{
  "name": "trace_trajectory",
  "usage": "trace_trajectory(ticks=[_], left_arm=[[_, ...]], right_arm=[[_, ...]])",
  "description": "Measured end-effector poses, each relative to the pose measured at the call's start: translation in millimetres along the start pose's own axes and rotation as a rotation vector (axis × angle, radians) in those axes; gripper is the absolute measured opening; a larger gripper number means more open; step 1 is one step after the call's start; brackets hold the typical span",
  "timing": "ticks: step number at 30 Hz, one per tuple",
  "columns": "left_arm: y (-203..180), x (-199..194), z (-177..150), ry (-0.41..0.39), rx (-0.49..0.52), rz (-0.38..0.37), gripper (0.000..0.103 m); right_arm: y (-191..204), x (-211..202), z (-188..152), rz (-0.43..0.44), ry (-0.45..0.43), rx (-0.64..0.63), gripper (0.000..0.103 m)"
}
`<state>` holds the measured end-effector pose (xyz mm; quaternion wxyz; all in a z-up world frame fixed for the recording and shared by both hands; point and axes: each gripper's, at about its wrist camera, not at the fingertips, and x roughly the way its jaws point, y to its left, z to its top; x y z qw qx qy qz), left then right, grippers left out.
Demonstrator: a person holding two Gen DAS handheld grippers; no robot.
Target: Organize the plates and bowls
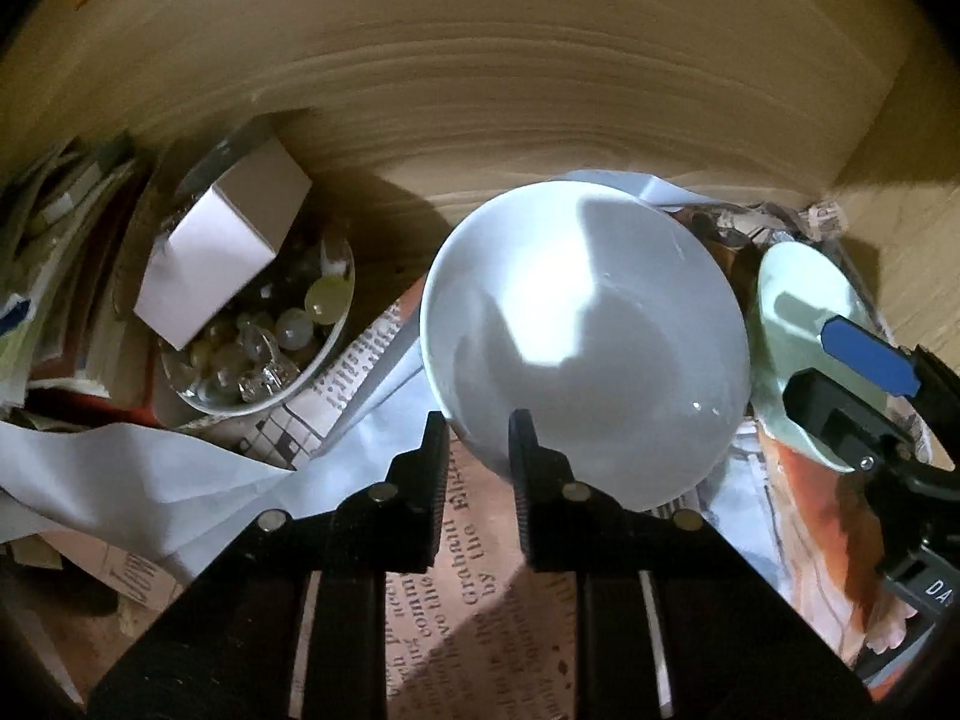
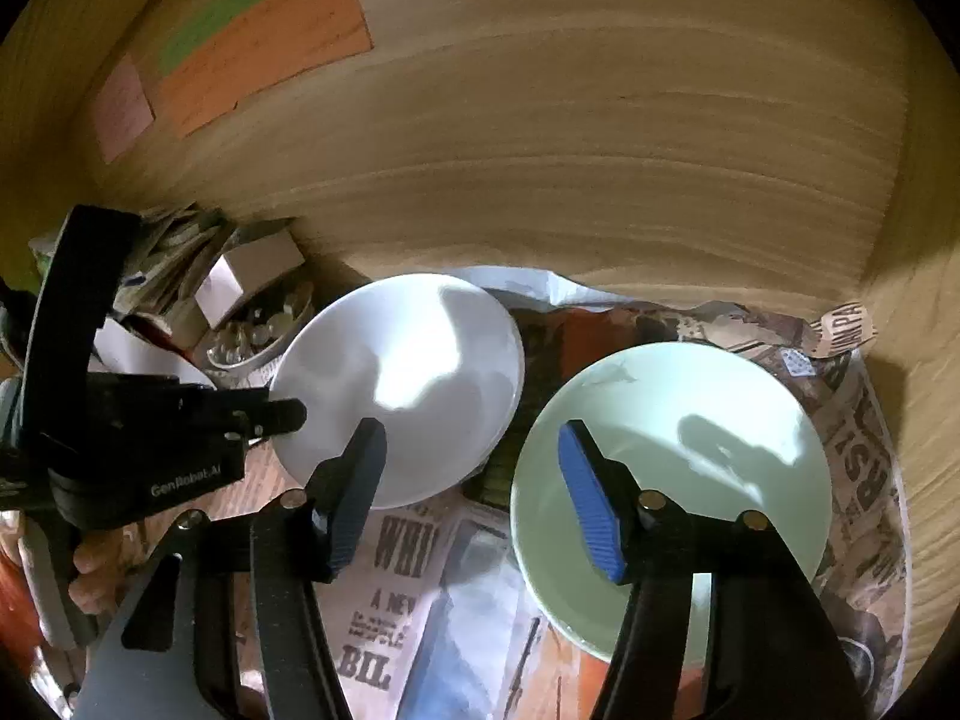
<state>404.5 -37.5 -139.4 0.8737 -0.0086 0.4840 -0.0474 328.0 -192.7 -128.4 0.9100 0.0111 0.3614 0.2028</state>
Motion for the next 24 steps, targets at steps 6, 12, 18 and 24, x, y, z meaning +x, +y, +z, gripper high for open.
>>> trace_trajectory(ticks=[6,12,18,24], left_arm=[[11,-6,-7,0.016,0.001,0.002,0.014],[20,-21,-31,0.052,0.043,0.023,0.014],[28,-33,-54,0.053,0.072,0.034,0.014],[28,-33,-53,0.047,0.075,0.048,0.014]], right_arm=[[10,5,-4,0.021,0.027,-0.036,0.048],[26,21,-12,0.040,0.086,-0.078,0.039],[36,42,-21,0.053,0.164,-0.096,0.025],[45,52,-24,0.042,0.174,-0.107,0.017]])
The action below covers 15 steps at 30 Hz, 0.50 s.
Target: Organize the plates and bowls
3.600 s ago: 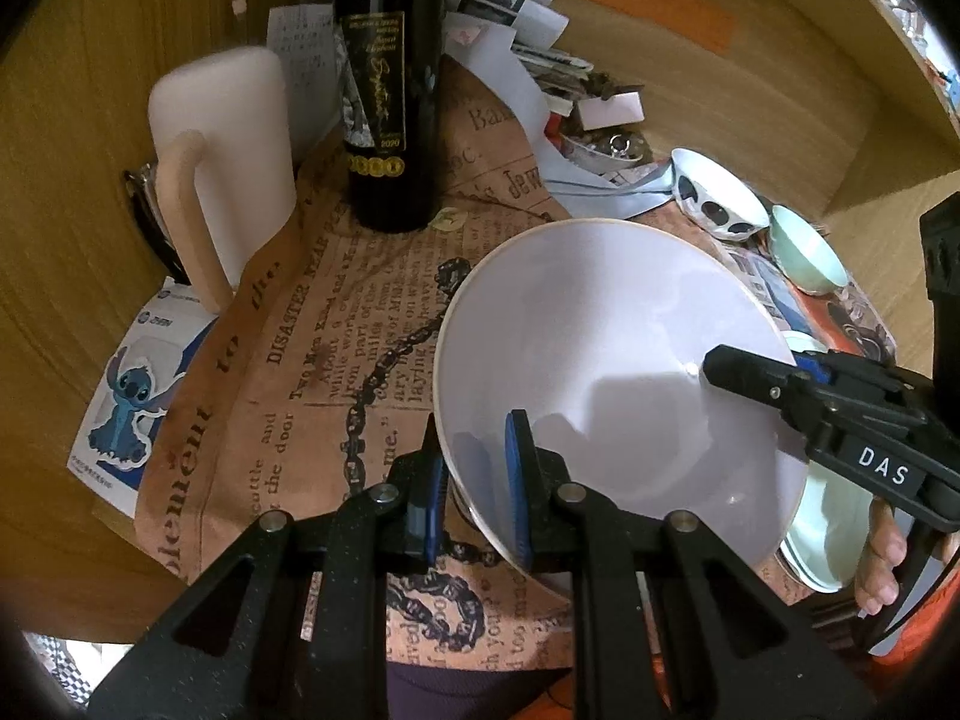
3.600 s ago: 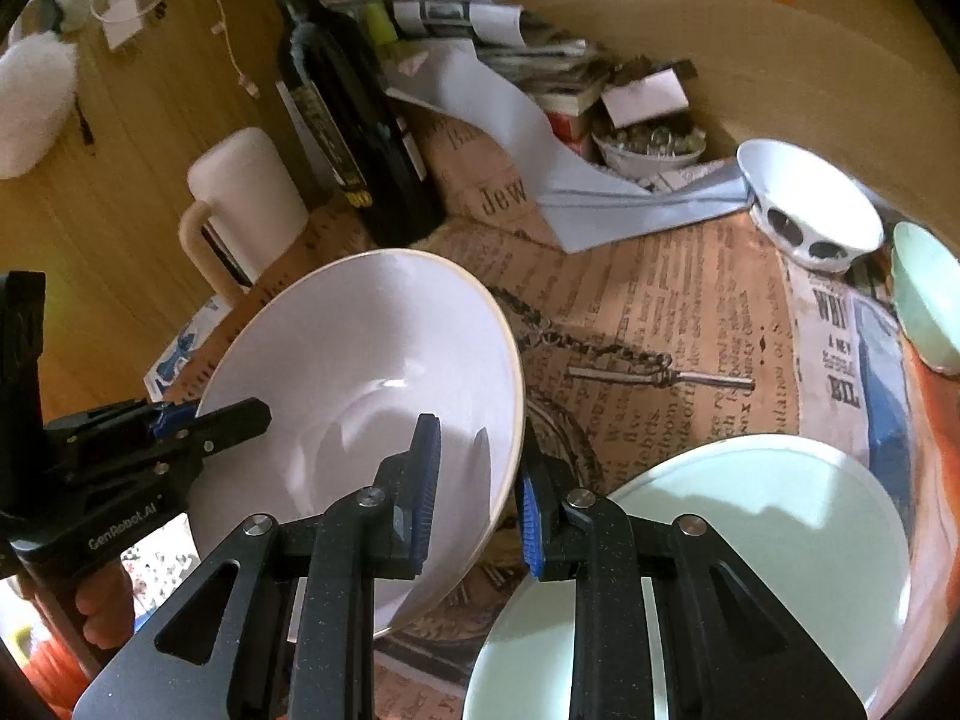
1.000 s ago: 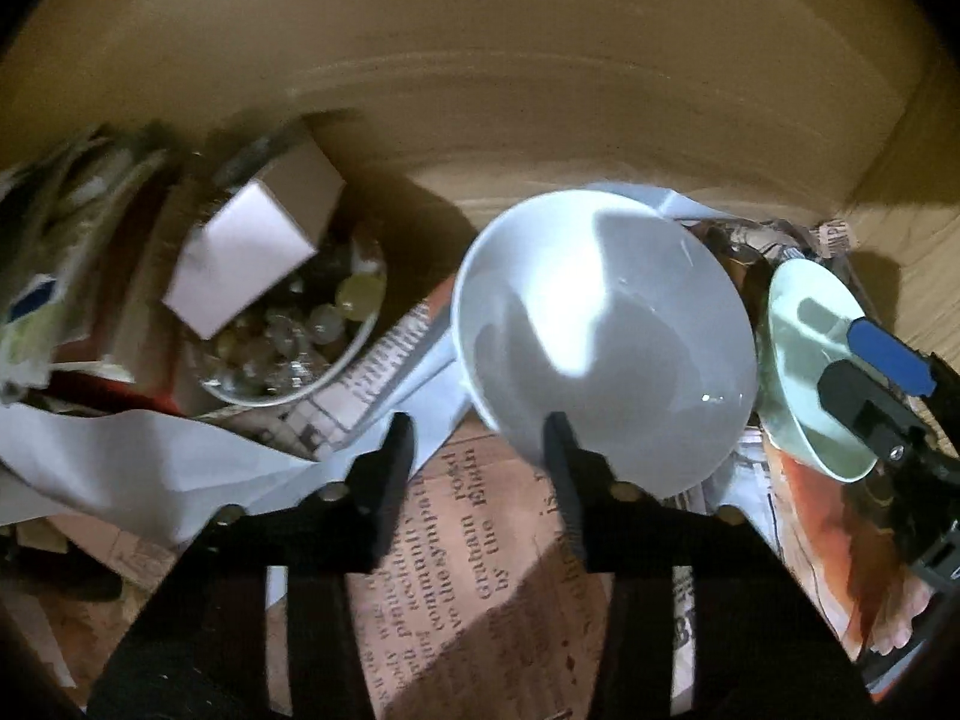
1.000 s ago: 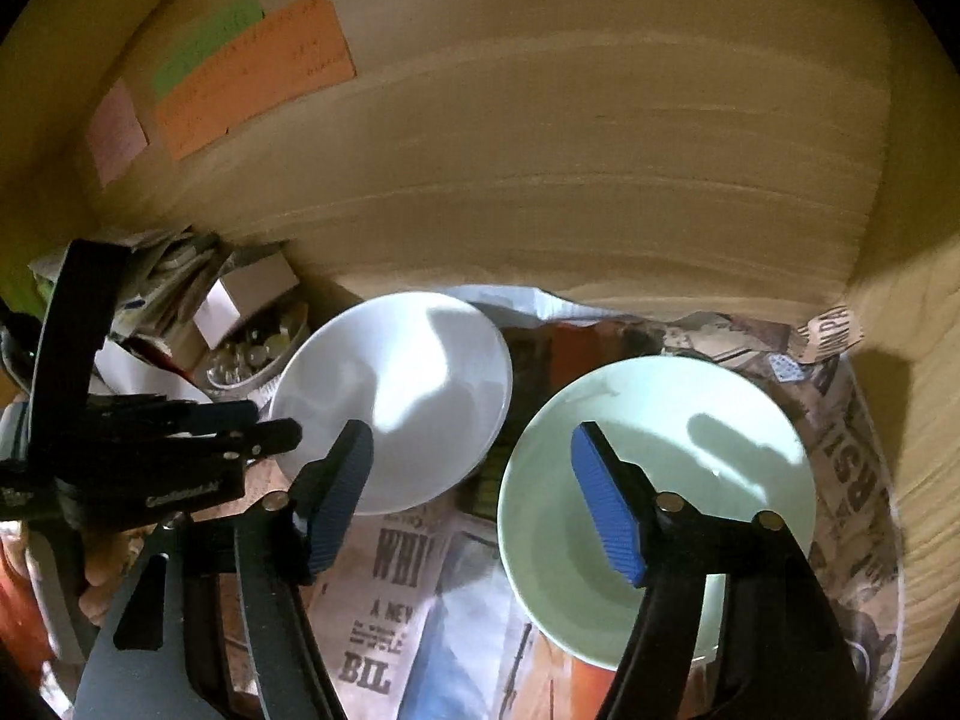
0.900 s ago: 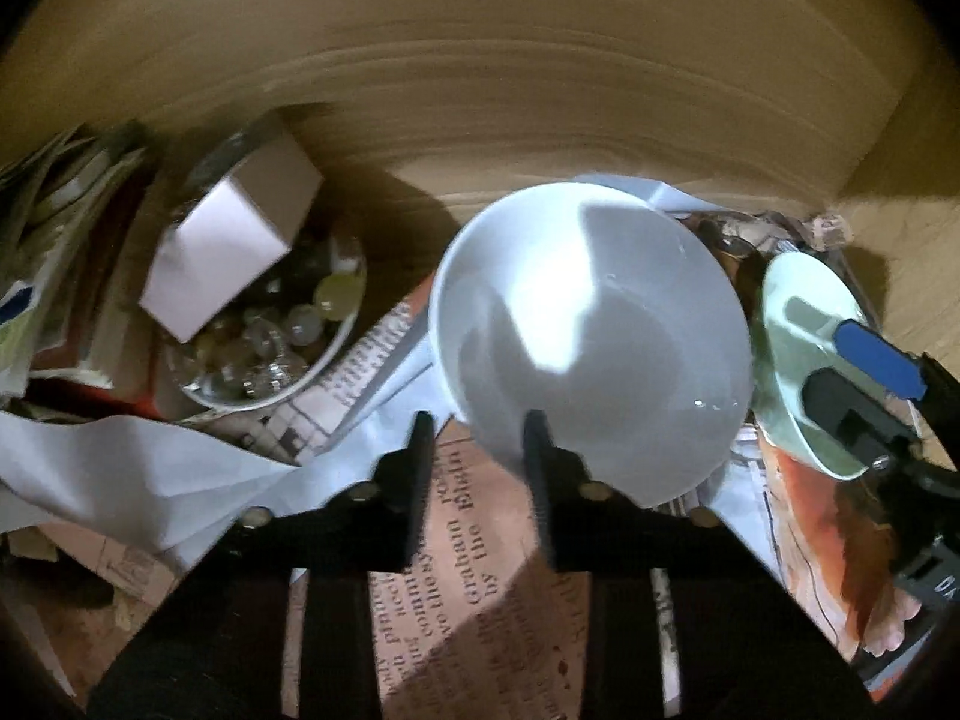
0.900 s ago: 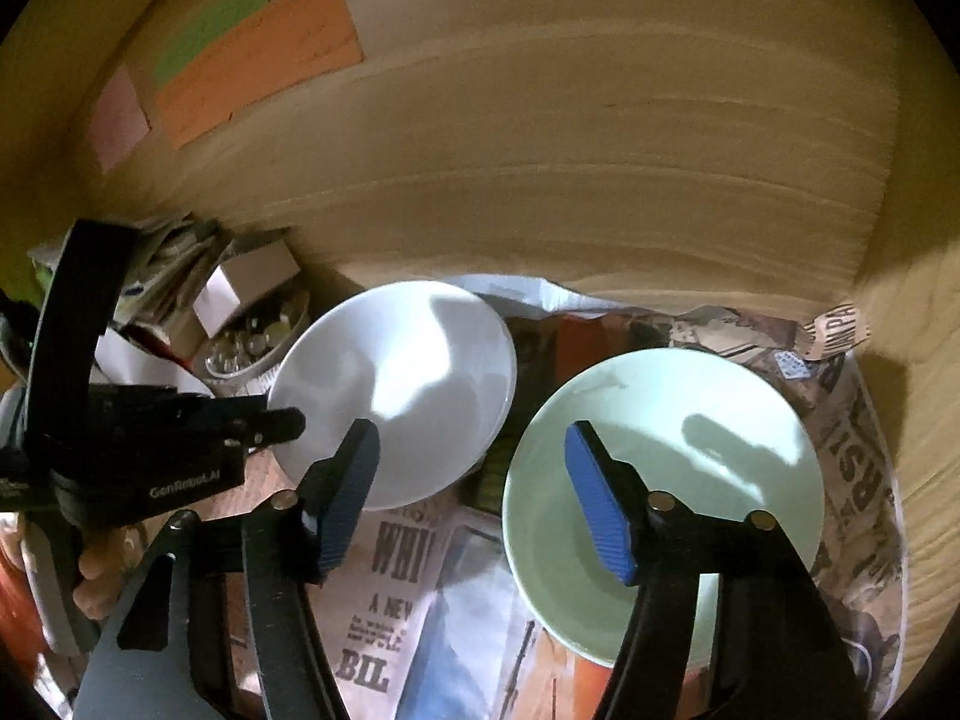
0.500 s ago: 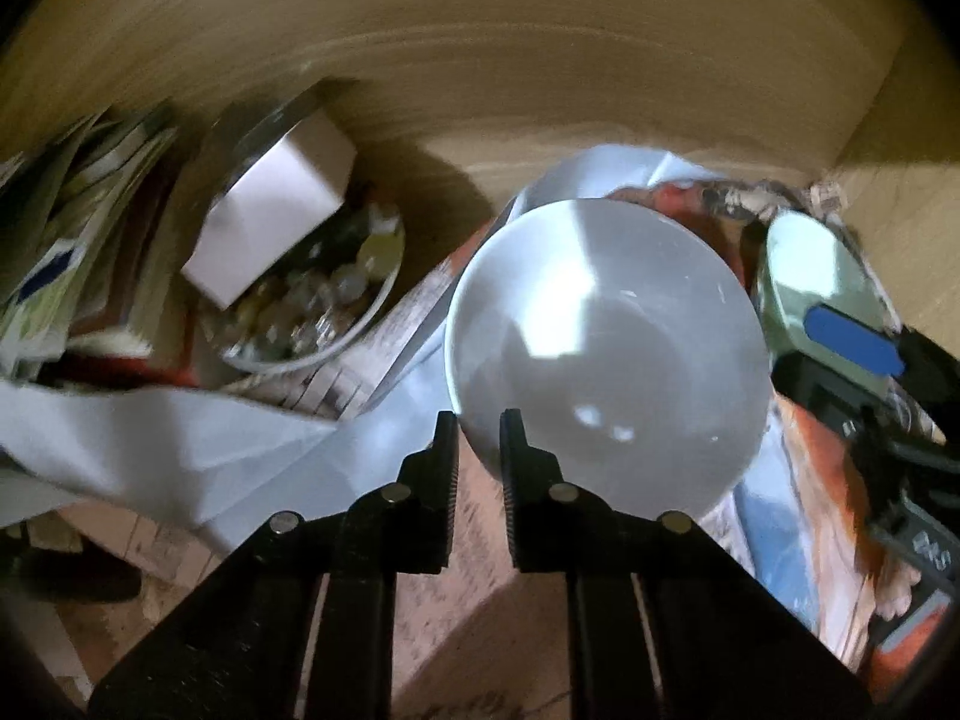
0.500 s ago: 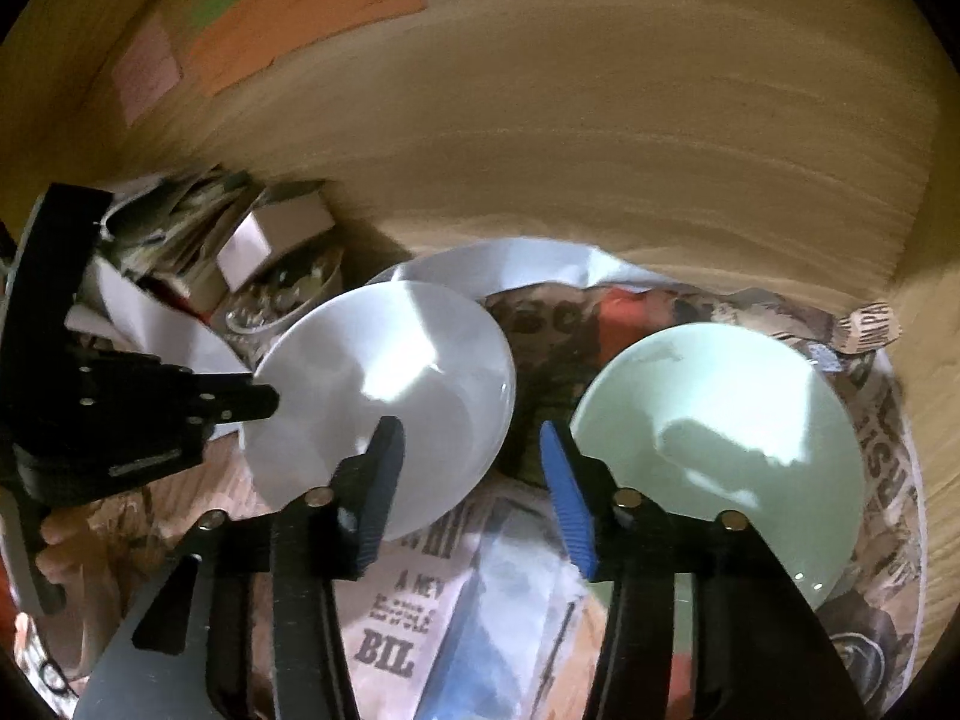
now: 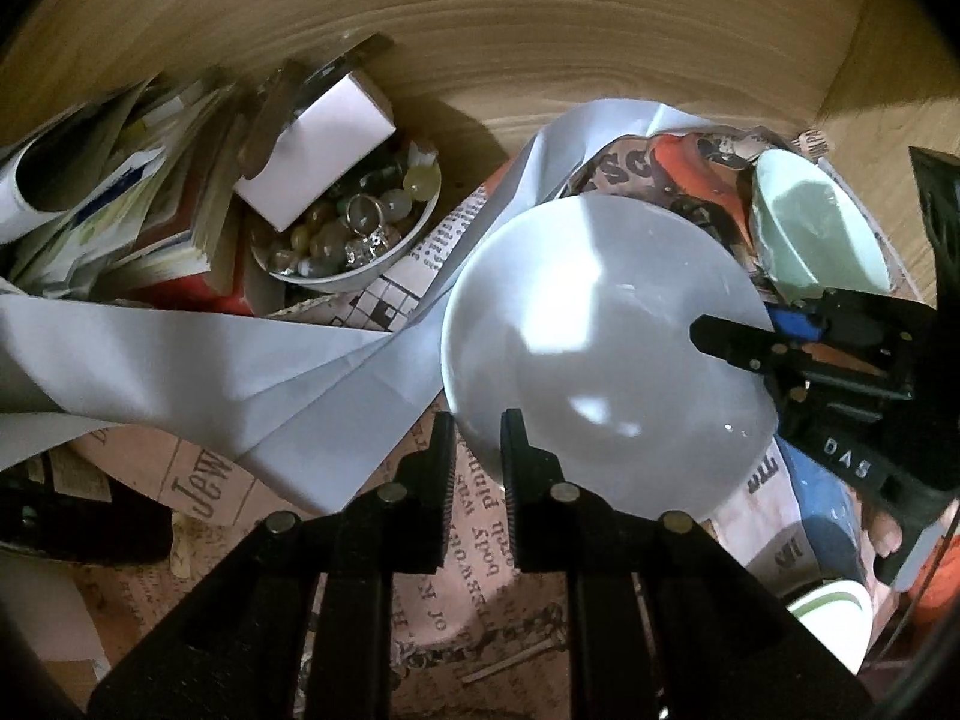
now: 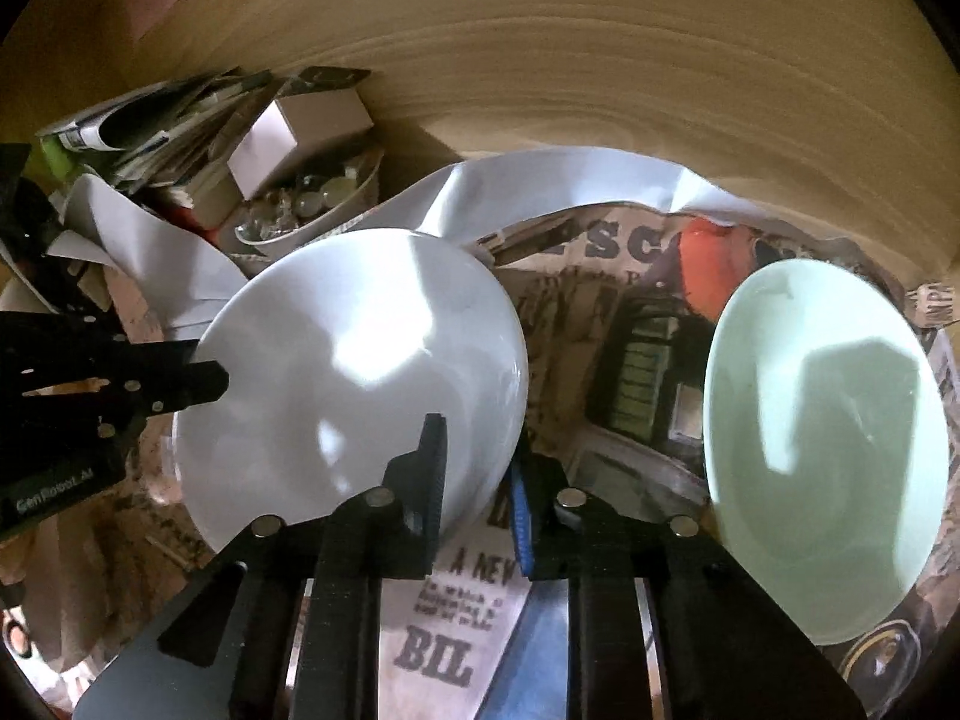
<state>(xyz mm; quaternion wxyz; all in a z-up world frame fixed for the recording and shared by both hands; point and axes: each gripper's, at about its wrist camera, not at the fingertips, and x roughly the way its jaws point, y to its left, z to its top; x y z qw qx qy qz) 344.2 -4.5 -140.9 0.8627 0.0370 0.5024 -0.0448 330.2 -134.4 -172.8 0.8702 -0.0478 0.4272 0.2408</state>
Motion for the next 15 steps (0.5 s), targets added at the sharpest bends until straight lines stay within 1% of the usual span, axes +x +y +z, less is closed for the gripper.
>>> trace_trajectory(ticks=[3,6,9,11,15], left_arm=[[-6,5,2,-0.007,0.017,0.027,0.014],[-6,7,3,-0.011,0.014,0.029,0.014],[-5,6,3,-0.009,0.001,0.034,0.014],[-4,1,0,-0.017,-0.006,0.032,0.014],[0,-16,-7,-0.059,-0.022,0.025,0.014]], right_arm=[[-1,-1,0,-0.004,-0.003,0.007,0.017],[-2,-3,0,-0.002,-0.006,0.015,0.017],[0,-6,0,-0.009,-0.004,-0.003,0.017],[1,-12,-2,-0.007,-0.013,-0.007,0.017],[2,-28,-4,0.009,-0.047,0.000,0.017]])
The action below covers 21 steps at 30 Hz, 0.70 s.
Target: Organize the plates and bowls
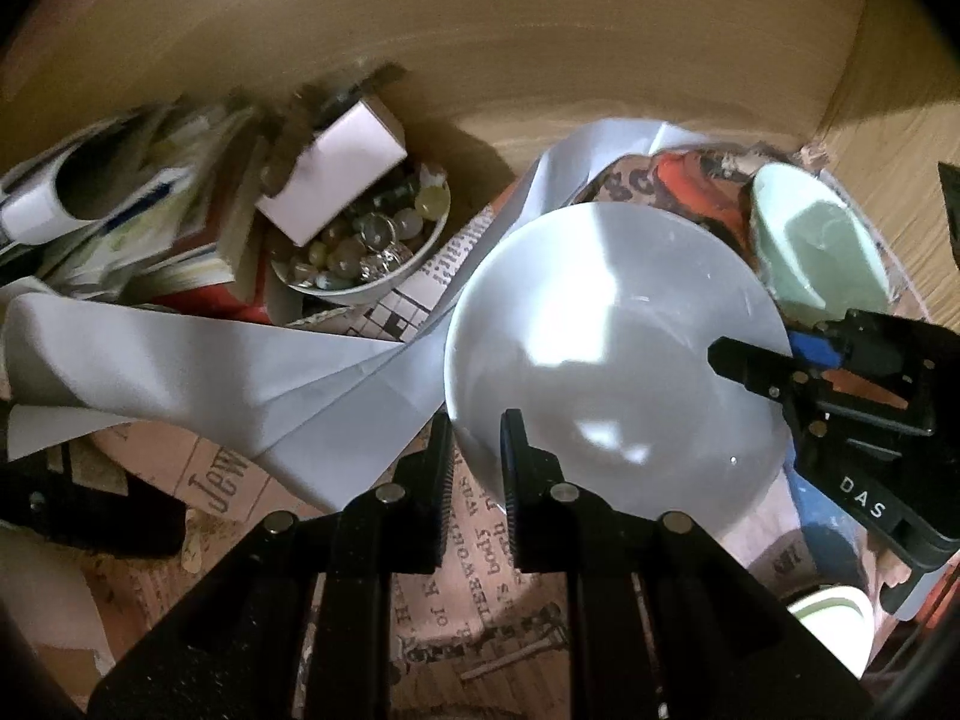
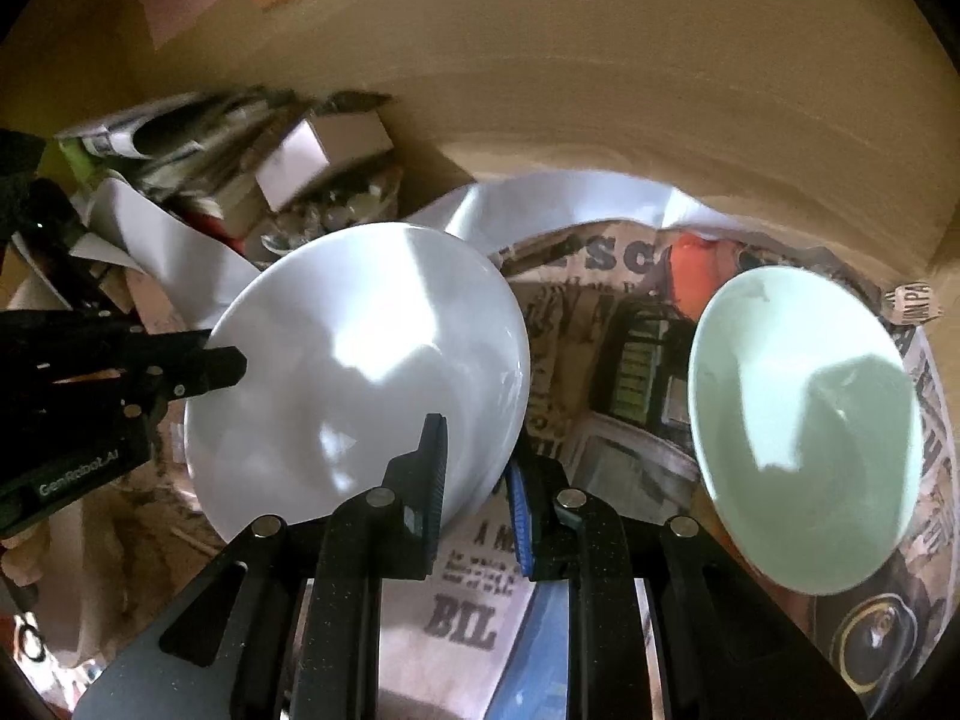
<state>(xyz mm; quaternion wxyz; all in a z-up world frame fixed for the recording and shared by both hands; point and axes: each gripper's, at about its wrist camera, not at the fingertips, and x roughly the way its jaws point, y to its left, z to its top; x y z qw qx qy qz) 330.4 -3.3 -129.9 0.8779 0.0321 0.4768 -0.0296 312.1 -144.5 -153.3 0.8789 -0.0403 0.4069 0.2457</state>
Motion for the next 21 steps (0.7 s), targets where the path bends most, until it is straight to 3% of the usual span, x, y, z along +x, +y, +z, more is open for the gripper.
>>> trace_trajectory(ticks=[12,21], left_arm=[[6,-65,-28,-0.177,-0.066,-0.019,0.014],[15,-108,-60,-0.257,-0.100,-0.004,0.014]], right_arm=[[38,-70,-1,-0.017,-0.182,-0.061,0.017],[67,-97,-12,0.001,-0.226,-0.092,0.017]])
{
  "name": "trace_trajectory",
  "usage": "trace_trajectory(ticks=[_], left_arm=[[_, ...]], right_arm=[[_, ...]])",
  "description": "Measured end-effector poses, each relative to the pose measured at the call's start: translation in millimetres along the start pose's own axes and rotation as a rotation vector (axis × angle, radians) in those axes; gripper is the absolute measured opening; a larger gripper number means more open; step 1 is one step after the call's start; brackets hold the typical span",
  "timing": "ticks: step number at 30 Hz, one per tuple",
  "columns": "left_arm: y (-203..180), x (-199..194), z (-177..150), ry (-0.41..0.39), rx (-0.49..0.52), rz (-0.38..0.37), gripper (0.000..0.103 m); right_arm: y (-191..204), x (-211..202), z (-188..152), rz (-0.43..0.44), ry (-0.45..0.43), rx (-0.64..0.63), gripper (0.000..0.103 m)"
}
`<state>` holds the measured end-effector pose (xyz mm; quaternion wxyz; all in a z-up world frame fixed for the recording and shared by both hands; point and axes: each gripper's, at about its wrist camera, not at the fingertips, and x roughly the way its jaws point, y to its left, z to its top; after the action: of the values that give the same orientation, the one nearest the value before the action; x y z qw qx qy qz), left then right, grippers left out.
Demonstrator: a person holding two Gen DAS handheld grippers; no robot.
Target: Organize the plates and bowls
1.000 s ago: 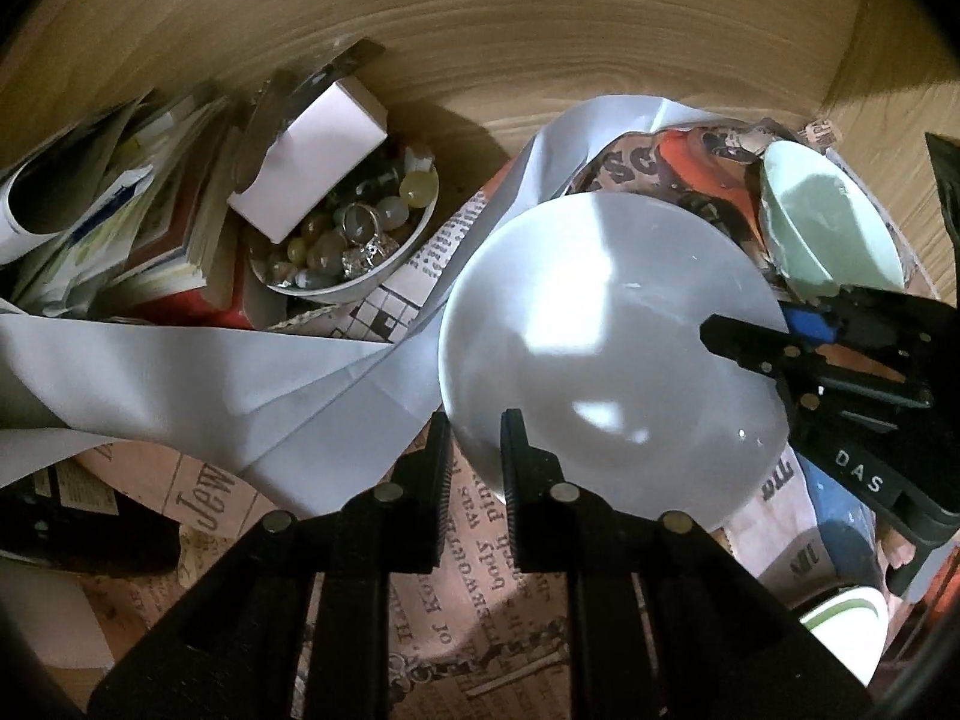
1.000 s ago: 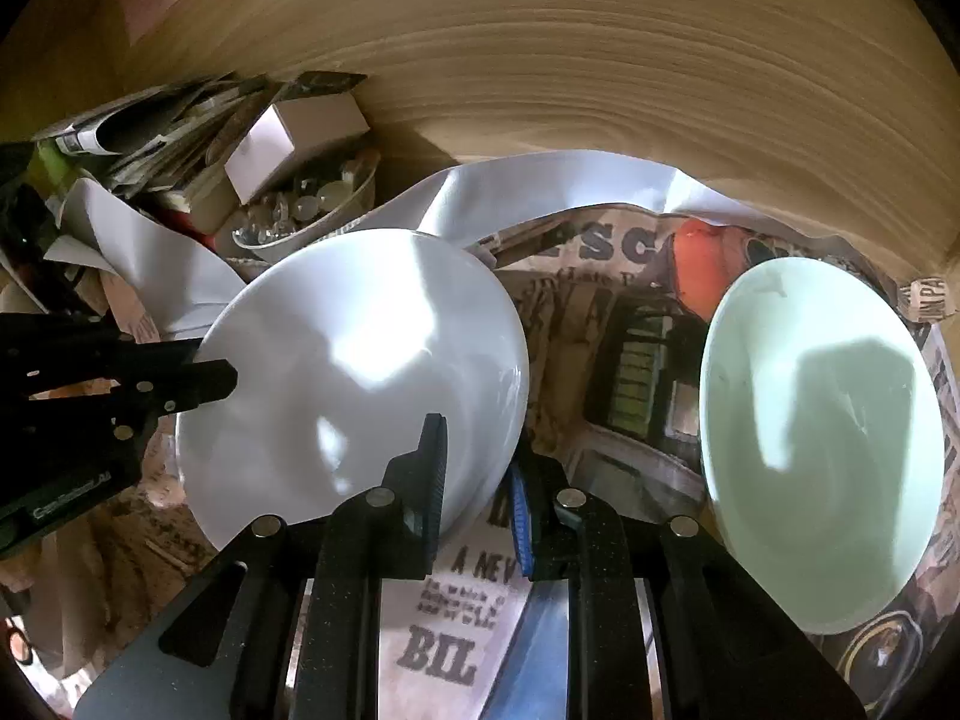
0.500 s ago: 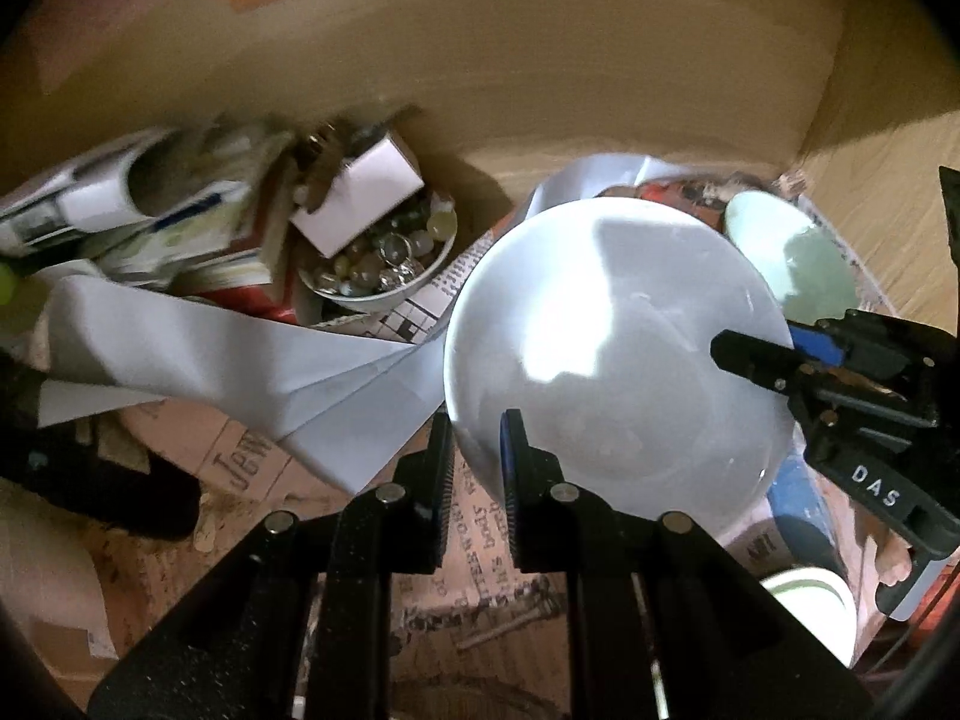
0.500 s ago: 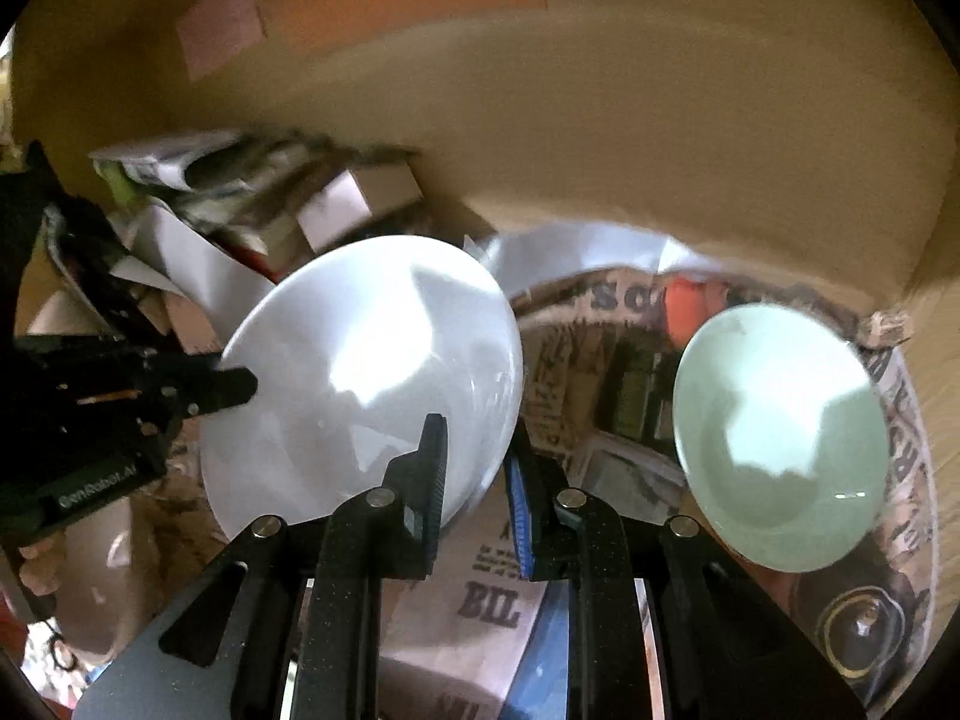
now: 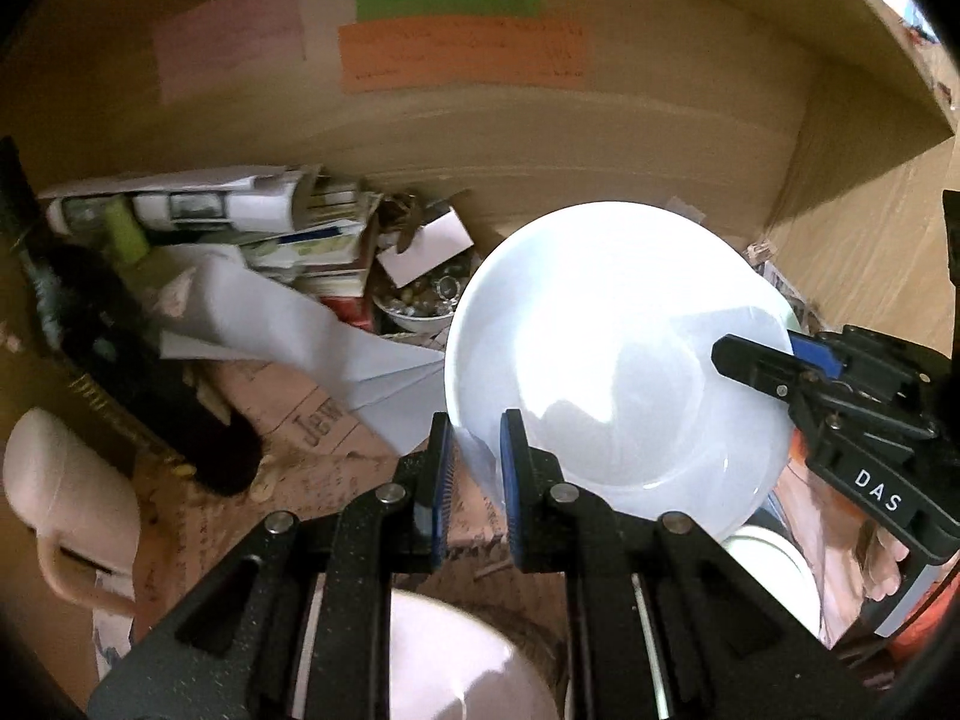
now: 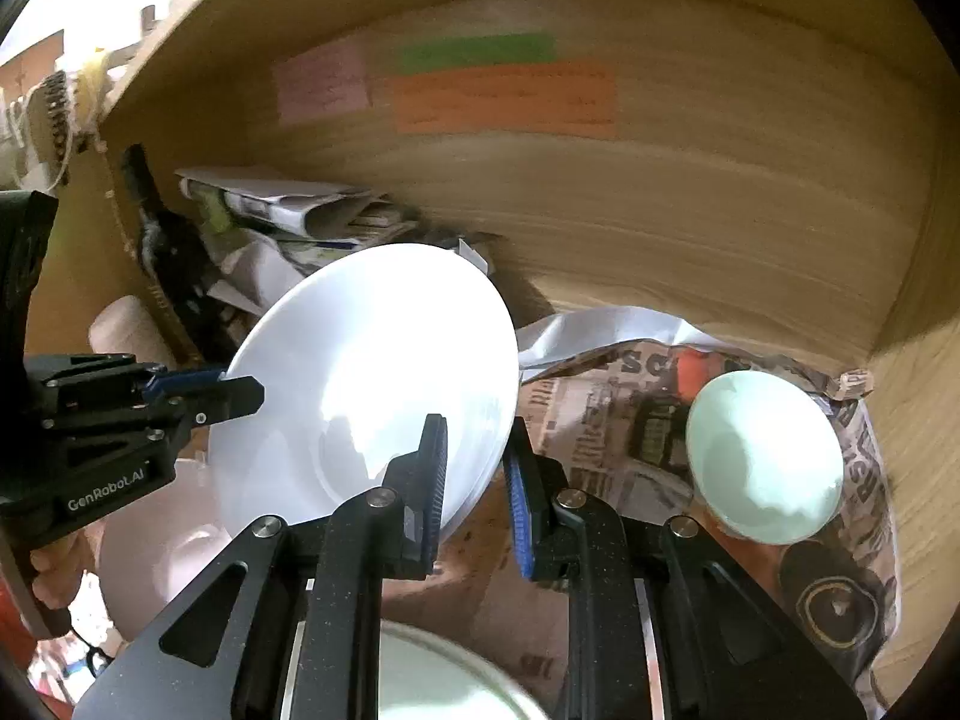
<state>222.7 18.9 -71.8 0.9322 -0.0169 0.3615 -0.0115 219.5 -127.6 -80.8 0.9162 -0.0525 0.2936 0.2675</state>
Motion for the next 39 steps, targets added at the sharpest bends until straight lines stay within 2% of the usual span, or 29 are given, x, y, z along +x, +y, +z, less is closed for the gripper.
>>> trace_trajectory(ticks=[12,21,31,39], left_arm=[[27,-40,-44,-0.047,-0.056,0.012,0.014],[55,-62,-80,-0.046,-0.096,0.029,0.014],[75,-72,-114,-0.003,-0.122,0.058,0.014],[89,-63,-135,0.040,-0.139,0.084,0.014]], right_arm=[[54,-16,-12,0.032,-0.012,-0.040,0.017],[87,-16,-23,0.068,-0.003,-0.057,0.017],[109,-3,-41,0.106,0.062,-0.074,0.017],[121,13,-56,0.134,0.122,-0.077,0.017]])
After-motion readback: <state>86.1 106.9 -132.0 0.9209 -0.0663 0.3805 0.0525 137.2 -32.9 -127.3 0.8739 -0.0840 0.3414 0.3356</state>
